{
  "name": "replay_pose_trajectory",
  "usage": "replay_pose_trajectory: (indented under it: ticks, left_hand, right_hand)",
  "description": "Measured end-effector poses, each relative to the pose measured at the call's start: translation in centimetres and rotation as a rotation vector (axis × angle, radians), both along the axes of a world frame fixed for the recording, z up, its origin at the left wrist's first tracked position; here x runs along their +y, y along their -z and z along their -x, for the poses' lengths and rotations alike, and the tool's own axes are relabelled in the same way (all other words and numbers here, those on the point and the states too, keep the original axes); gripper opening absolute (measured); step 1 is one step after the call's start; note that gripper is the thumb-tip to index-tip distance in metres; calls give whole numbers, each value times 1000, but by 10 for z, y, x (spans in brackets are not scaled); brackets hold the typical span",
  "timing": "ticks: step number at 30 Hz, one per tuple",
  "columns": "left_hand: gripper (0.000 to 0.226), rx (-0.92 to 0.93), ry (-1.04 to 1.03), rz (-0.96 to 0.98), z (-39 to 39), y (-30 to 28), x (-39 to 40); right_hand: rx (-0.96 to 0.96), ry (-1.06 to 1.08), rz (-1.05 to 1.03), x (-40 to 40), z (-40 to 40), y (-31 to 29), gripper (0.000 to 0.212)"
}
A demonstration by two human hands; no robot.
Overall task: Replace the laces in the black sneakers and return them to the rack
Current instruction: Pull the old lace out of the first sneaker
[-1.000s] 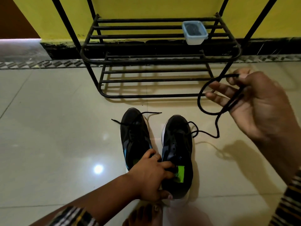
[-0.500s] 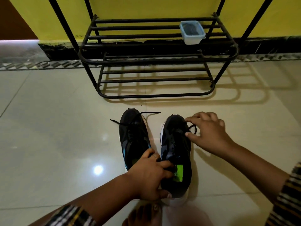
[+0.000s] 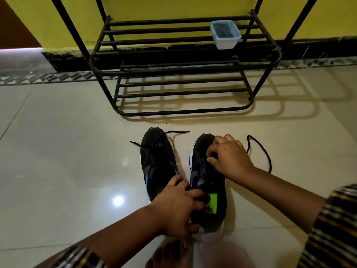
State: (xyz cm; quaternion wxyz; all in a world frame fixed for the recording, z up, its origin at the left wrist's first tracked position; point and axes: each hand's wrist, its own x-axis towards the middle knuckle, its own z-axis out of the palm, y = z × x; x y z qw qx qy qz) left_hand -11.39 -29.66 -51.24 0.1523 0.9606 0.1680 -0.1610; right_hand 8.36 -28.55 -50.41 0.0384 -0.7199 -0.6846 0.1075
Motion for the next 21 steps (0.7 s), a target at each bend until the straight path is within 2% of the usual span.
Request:
replay_pose_trajectory:
  ticks: [8,16,21]
  left_hand:
    - [54,15,4,-5,-1,-1,-1]
    - [54,24,-5,8,0,-1,-1]
    - [50,-2,-15,13,1,0,-1]
  right_hand:
    - [116,43,73,6,7,5,7]
    - [71,-23,114,10,9,9,11]
    - [248,-49,60,4,-2,12,13]
